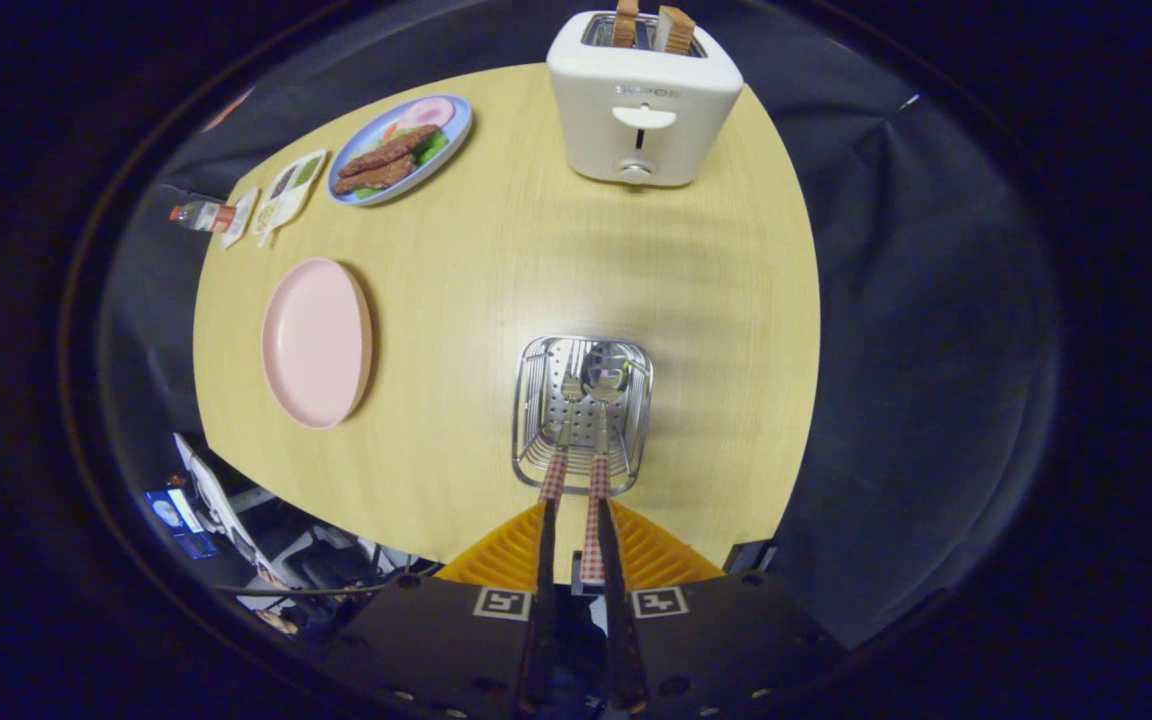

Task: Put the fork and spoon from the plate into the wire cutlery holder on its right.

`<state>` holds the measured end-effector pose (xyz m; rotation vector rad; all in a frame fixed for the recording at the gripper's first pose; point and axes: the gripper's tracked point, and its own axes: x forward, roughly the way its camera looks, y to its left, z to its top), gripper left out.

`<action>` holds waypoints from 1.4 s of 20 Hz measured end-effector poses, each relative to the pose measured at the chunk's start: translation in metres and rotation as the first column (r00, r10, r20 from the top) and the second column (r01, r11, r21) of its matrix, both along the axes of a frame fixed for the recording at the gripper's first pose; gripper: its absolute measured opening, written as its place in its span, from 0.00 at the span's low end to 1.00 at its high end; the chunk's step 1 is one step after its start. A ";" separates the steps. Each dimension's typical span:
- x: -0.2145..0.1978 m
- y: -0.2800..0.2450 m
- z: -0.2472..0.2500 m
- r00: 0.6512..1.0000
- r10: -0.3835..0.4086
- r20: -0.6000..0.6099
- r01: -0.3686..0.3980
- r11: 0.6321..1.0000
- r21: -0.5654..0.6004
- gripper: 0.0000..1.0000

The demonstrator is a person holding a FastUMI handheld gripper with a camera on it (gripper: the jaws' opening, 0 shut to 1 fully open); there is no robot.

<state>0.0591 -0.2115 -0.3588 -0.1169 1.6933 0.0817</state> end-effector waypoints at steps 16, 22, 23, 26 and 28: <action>-0.005 0.156 0.070 0.861 0.072 0.503 -0.114 0.992 0.054 0.46; -0.015 0.211 0.089 0.741 0.037 0.670 -0.093 0.995 0.048 0.68; -0.016 0.223 0.095 0.714 0.041 0.699 -0.104 0.993 0.047 0.75; -0.024 0.245 0.114 0.631 0.053 0.774 -0.120 0.992 0.030 0.94; -0.026 0.255 0.132 0.555 0.041 0.831 -0.108 0.994 0.023 0.97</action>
